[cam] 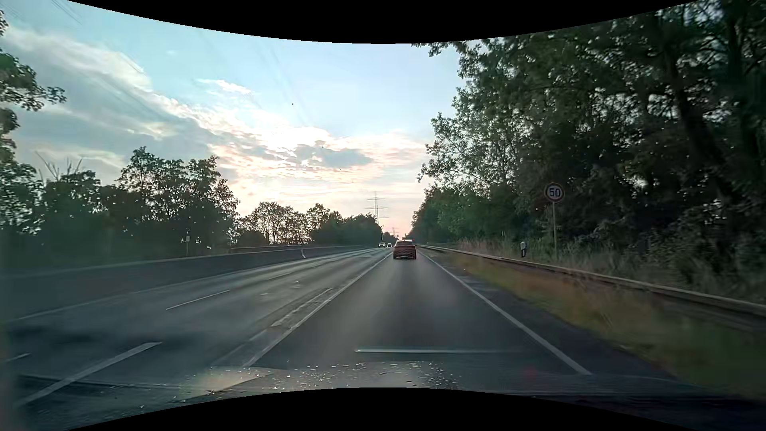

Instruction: Follow the waypoints while adhering to traffic rules and regulations

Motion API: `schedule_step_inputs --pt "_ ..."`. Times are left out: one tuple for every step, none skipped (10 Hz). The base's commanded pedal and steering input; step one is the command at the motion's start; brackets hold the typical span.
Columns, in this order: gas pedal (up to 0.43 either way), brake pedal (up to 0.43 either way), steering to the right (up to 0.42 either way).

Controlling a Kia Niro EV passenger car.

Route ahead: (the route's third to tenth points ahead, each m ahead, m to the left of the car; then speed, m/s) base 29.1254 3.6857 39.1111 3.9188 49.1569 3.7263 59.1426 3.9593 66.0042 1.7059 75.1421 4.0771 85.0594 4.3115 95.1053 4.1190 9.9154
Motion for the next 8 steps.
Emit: schedule_step_inputs --pt "0.008 0.000 -0.004" --pt "0.020 0.000 -0.004" --pt "0.020 0.000 -0.004" --pt "0.028 0.000 -0.004" --pt "0.028 0.000 -0.004" --pt "0.039 0.000 -0.005" --pt "0.047 0.000 -0.004" --pt "0.047 0.000 -0.004"
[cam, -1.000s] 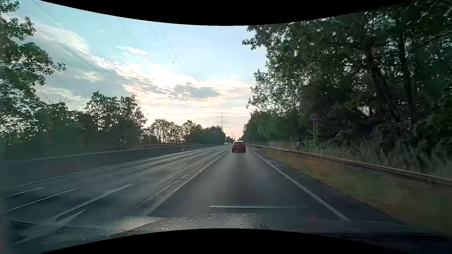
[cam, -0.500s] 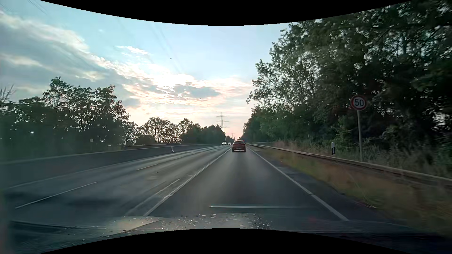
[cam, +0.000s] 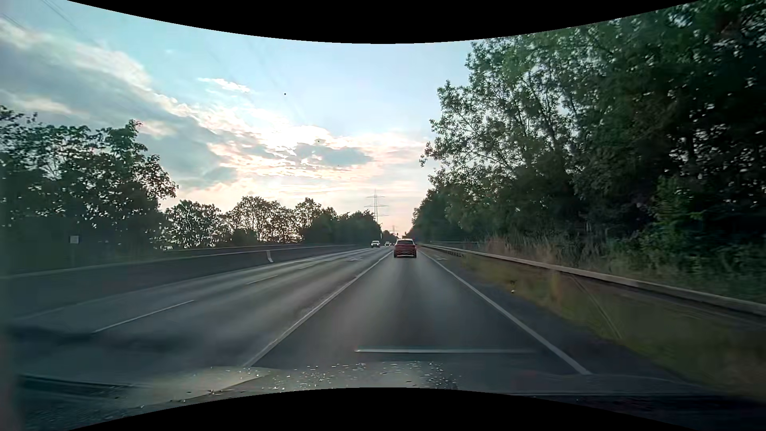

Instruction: Follow the waypoints while adhering to traffic rules and regulations

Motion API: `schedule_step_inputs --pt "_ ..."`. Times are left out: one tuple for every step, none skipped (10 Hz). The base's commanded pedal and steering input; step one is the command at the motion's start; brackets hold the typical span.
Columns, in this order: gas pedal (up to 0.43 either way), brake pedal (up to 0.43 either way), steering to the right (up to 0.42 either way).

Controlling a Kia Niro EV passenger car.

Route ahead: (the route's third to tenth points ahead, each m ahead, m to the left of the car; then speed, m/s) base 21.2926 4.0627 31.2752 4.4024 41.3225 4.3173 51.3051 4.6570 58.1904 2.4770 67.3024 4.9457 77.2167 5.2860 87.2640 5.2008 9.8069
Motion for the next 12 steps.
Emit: schedule_step_inputs --pt "0.059 0.000 -0.005" --pt "0.059 0.000 -0.004" --pt "0.059 0.000 -0.004" --pt "0.059 0.000 -0.004" --pt "0.067 0.000 -0.005" --pt "0.067 0.000 -0.005" --pt "0.067 0.000 -0.004" --pt "0.067 0.000 -0.004" --pt "0.067 0.000 -0.004" --pt "0.067 0.000 -0.005" --pt "0.079 0.000 -0.004" --pt "0.079 0.000 -0.005"
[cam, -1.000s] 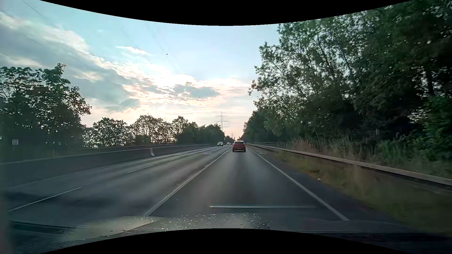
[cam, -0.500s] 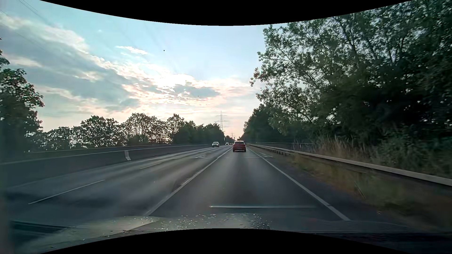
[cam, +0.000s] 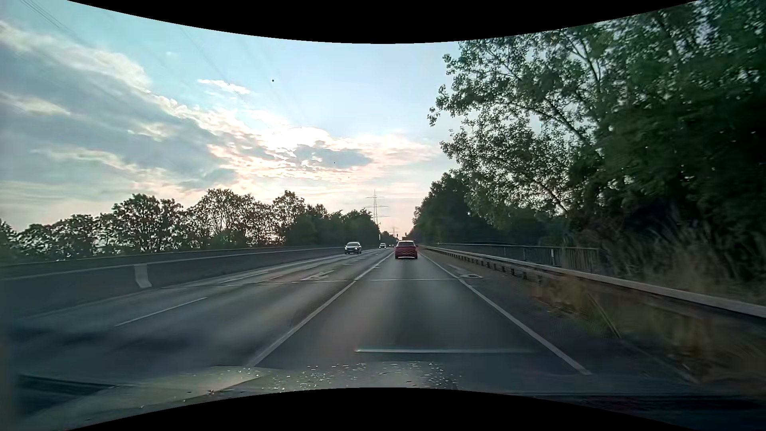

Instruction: Follow the waypoints while adhering to traffic rules and regulations

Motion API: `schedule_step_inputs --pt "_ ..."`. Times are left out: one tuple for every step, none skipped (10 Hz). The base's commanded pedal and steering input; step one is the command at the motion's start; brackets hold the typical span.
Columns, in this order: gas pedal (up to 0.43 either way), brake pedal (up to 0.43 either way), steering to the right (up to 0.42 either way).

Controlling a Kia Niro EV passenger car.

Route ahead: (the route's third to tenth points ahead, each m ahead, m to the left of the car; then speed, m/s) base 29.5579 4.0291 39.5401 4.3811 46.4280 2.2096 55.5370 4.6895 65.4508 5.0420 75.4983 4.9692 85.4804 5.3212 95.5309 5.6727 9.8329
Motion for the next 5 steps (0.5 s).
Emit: schedule_step_inputs --pt "0.079 0.000 -0.005" --pt "0.079 0.000 -0.005" --pt "0.079 0.000 -0.004" --pt "0.079 0.000 -0.005" --pt "0.079 0.000 -0.004"
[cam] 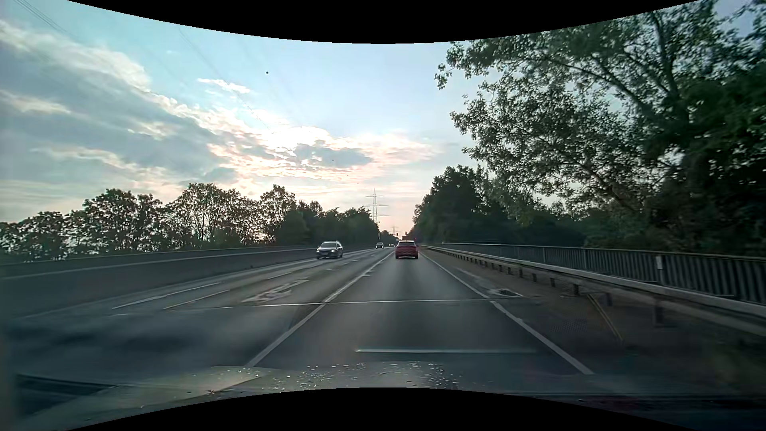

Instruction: Follow the waypoints while adhering to traffic rules and regulations

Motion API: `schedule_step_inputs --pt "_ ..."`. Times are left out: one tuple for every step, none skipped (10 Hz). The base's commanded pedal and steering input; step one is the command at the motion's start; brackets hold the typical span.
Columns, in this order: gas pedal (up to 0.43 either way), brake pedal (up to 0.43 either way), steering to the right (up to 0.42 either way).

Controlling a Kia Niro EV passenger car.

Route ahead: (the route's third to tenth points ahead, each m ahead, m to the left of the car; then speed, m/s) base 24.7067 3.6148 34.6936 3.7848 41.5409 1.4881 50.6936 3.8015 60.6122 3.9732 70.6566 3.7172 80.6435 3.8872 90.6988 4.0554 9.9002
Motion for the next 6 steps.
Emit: schedule_step_inputs --pt "0.079 0.000 -0.004" --pt "0.079 0.000 -0.004" --pt "0.079 0.000 -0.004" --pt "0.079 0.000 -0.004" --pt "0.079 0.000 -0.004" --pt "0.079 0.000 -0.004"
